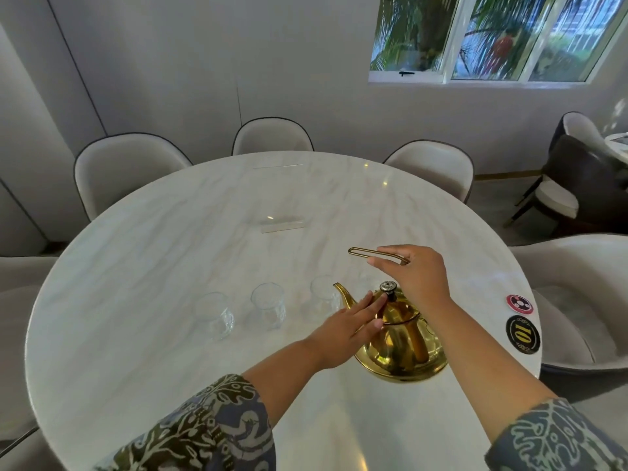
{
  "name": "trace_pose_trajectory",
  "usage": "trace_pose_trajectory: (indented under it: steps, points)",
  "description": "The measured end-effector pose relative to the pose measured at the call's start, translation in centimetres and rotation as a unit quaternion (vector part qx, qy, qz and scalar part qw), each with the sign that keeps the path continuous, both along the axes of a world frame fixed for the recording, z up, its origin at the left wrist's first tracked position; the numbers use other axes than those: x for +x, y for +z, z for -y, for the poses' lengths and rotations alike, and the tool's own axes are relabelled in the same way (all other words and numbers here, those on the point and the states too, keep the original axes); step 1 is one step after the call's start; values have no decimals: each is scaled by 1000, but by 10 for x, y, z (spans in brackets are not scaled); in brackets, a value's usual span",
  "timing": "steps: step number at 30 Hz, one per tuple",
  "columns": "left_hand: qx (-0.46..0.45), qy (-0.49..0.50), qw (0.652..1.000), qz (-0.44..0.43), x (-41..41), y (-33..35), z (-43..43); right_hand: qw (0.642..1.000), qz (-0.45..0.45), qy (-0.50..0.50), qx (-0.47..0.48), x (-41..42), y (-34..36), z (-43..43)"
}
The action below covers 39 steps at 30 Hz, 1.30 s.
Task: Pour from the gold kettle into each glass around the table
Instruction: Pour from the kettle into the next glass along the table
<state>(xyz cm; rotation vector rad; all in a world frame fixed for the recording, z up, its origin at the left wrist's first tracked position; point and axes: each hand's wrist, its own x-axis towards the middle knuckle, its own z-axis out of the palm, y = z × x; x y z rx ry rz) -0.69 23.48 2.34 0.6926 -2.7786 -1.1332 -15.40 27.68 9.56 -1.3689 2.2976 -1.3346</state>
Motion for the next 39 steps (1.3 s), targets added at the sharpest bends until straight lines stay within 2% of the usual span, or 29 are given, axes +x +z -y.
trace_pose_trajectory:
  steps: [7,16,39]
  points:
    - [80,-2,997,-12,4,-8,16,998,-33,-2,46,3,0,21]
    - [136,-1,990,-30,6,-4,24,994,-58,-8,98,8,7,39]
    - [217,30,973,-71,-1,-8,32,981,-86,24,173,5,18,67]
